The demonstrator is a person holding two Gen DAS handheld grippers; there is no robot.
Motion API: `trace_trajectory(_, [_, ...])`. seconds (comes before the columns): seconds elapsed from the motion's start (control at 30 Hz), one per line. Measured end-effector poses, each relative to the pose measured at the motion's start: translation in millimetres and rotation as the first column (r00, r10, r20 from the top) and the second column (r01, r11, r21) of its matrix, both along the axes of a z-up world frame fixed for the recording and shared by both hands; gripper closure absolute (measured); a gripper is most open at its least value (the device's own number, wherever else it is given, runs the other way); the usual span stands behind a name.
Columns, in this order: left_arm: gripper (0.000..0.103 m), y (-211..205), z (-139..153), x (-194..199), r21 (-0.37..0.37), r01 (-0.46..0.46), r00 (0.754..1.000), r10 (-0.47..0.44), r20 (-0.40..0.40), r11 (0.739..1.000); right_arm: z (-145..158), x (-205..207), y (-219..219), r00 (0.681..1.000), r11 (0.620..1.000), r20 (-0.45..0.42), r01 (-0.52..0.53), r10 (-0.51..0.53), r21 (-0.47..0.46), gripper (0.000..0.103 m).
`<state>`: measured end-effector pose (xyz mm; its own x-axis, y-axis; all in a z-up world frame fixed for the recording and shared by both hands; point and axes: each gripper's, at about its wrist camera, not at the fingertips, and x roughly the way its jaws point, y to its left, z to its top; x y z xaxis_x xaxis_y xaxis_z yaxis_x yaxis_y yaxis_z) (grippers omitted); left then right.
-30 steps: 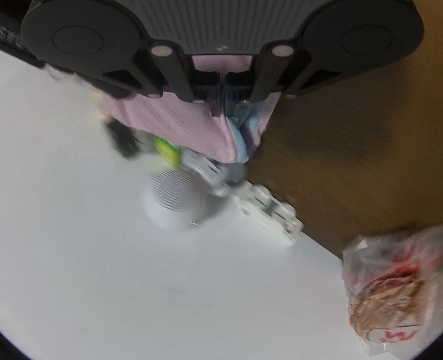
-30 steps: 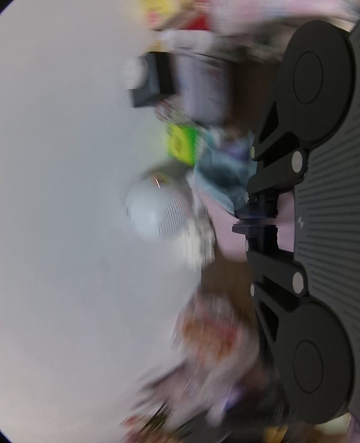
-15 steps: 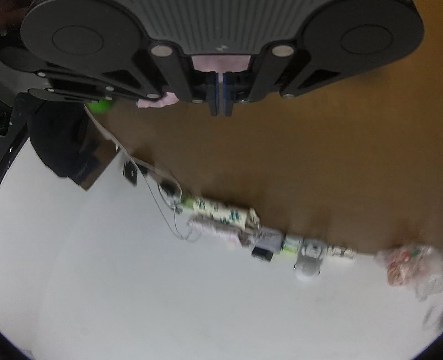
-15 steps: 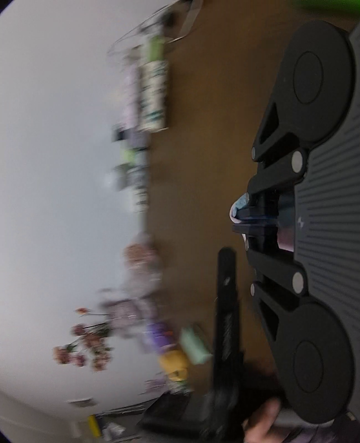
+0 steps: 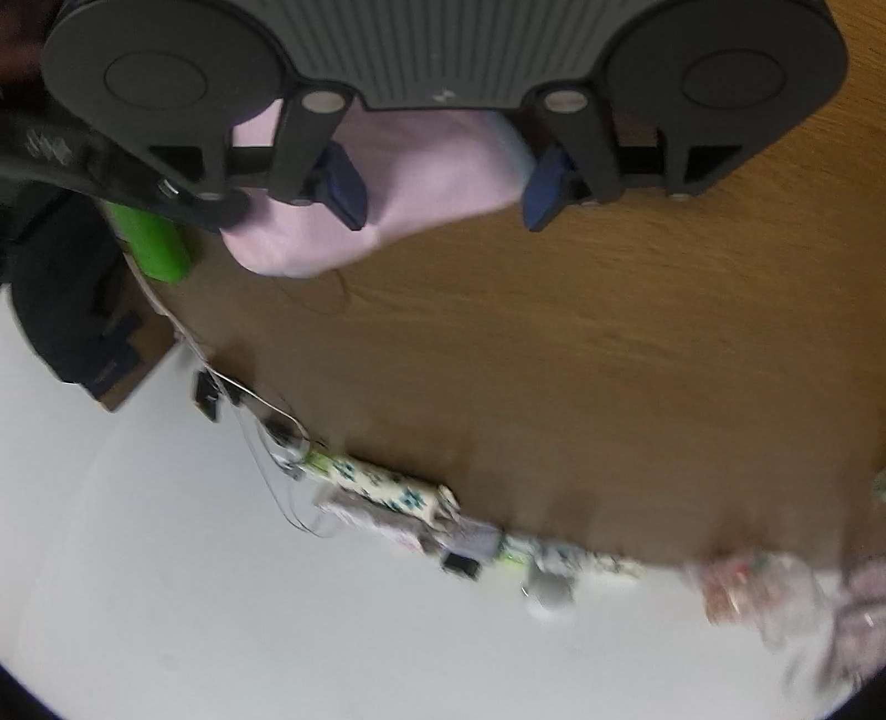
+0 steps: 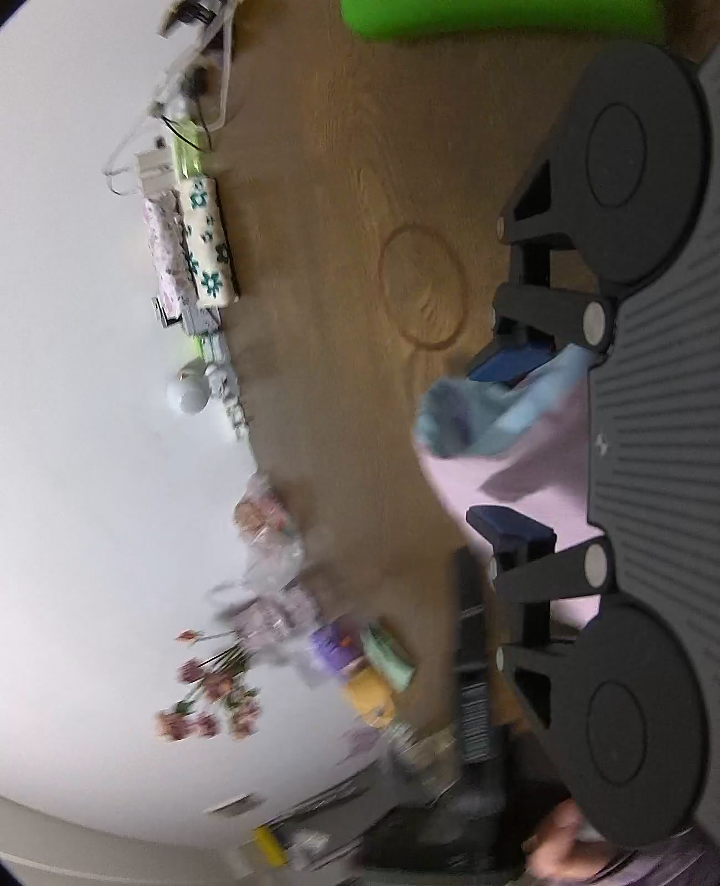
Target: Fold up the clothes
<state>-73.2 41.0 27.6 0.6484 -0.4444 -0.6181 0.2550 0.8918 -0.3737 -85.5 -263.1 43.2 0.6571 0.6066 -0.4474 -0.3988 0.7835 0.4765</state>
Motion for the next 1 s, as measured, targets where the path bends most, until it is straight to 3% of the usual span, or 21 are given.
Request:
trace_trajectory(0.07, [0.063,-3,-4,6,-0.031,0.054,0.998,-0.055,-0.019,0.998,-6,16,0,0.998,0.999,-0.056,-0.027,0.029,0.04,0.052])
trace_trajectory(0.1, [0.079,-5,-6,9,-0.043,0.08,0.996,-0.082,-0.027,0.996,-9,21,1,0.996,0.998,-0.076,-0.038,0.043,0.058,0.062])
trace_trajectory(0.13, [0.089,-6,-8,12,-0.052,0.1,0.994,-0.102,-0.035,0.994,-11,27,3,0.994,0.996,-0.095,-0.049,0.056,0.075,0.074])
trace_trajectory(0.17, [0.092,-7,-10,17,-0.055,0.094,0.994,-0.097,-0.042,0.994,-12,32,6,0.993,0.995,-0.099,-0.055,0.062,0.078,0.092])
trace_trajectory(0.3, [0.098,2,-9,43,-0.154,0.083,0.996,-0.088,-0.029,0.985,-3,51,22,0.997,0.997,-0.051,-0.054,0.057,0.06,0.097])
trace_trajectory(0.37, [0.098,4,15,54,-0.166,0.073,0.997,-0.069,0.032,0.983,19,59,28,0.999,0.998,0.022,-0.038,0.037,0.057,0.097])
trace_trajectory(0.4, [0.098,5,39,51,-0.172,0.082,0.991,-0.063,0.118,0.982,33,59,32,0.996,0.998,0.08,-0.039,0.035,0.052,0.098])
trace_trajectory(0.43, [0.098,6,63,45,-0.175,0.097,0.975,-0.059,0.213,0.98,50,49,35,0.981,0.999,0.19,-0.045,0.039,0.029,0.098])
trace_trajectory(0.47, [0.098,7,88,29,-0.17,0.131,0.936,-0.066,0.345,0.977,68,36,38,0.948,0.999,0.315,-0.05,0.049,-0.002,0.098])
trace_trajectory(0.53, [0.095,6,125,-3,-0.104,0.181,0.826,-0.093,0.556,0.978,92,9,42,0.857,0.996,0.51,-0.045,0.076,-0.072,0.098])
trace_trajectory(0.57, [0.089,5,128,-13,-0.052,0.184,0.802,-0.12,0.585,0.982,95,-4,41,0.817,0.993,0.569,-0.034,0.093,-0.113,0.096])
trace_trajectory(0.6, [0.083,4,129,-22,-0.007,0.187,0.79,-0.146,0.596,0.982,98,-17,40,0.773,0.988,0.625,-0.021,0.112,-0.152,0.087])
trace_trajectory(0.63, [0.078,5,118,-23,0.006,0.197,0.821,-0.168,0.545,0.98,94,-21,37,0.784,0.982,0.607,-0.022,0.132,-0.186,0.08])
trace_trajectory(0.67, [0.072,7,101,-22,0.008,0.212,0.86,-0.19,0.474,0.977,81,-23,32,0.829,0.978,0.54,-0.035,0.145,-0.207,0.064])
trace_trajectory(0.7, [0.072,9,78,-22,0.006,0.225,0.9,-0.21,0.381,0.974,67,-24,26,0.873,0.973,0.462,-0.053,0.153,-0.223,0.055])
trace_trajectory(0.77, [0.071,14,37,-25,0.01,0.245,0.947,-0.241,0.212,0.969,39,-27,14,0.941,0.964,0.296,-0.091,0.165,-0.249,0.055])
trace_trajectory(0.87, [0.057,22,6,-33,0.039,0.211,0.97,-0.214,0.113,0.977,19,-37,-4,0.973,0.97,0.188,-0.087,0.131,-0.226,0.051])
trace_trajectory(1.0, [0.03,34,17,-18,0.037,0.151,0.97,-0.155,0.188,0.988,25,-14,-15,0.988,0.987,0.154,0.002,0.024,-0.16,0.043])
